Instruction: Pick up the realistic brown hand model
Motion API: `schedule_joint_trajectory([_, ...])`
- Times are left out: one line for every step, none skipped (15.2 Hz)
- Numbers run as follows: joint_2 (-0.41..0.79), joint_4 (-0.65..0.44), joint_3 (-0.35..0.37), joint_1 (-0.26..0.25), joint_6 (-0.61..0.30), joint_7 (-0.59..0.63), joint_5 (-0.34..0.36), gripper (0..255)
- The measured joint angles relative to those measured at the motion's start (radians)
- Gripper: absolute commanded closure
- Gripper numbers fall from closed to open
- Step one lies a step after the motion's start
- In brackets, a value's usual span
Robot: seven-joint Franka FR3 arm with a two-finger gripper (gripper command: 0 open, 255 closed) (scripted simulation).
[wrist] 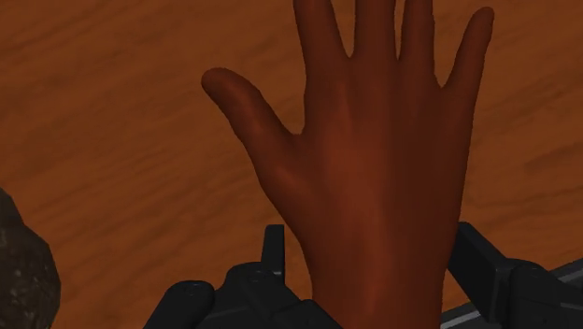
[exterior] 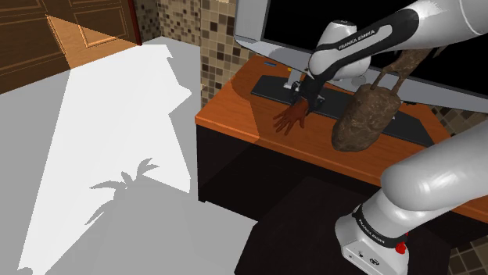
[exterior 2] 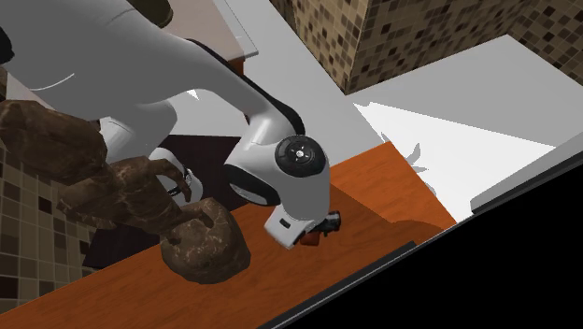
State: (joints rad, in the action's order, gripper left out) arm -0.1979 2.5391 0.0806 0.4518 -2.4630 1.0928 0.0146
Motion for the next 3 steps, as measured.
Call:
schedule_joint_trajectory([-0.013,-0.002,-0.002,0.0,0.015,-0.004,-0.002,255])
schedule_joint_trajectory([-0.02,-0.012,-0.003,0.001,0.032,-0.006,-0.003,255])
schedule_joint_trajectory([-0.025,-0.014,-0.003,0.0,0.04,-0.006,-0.003,255])
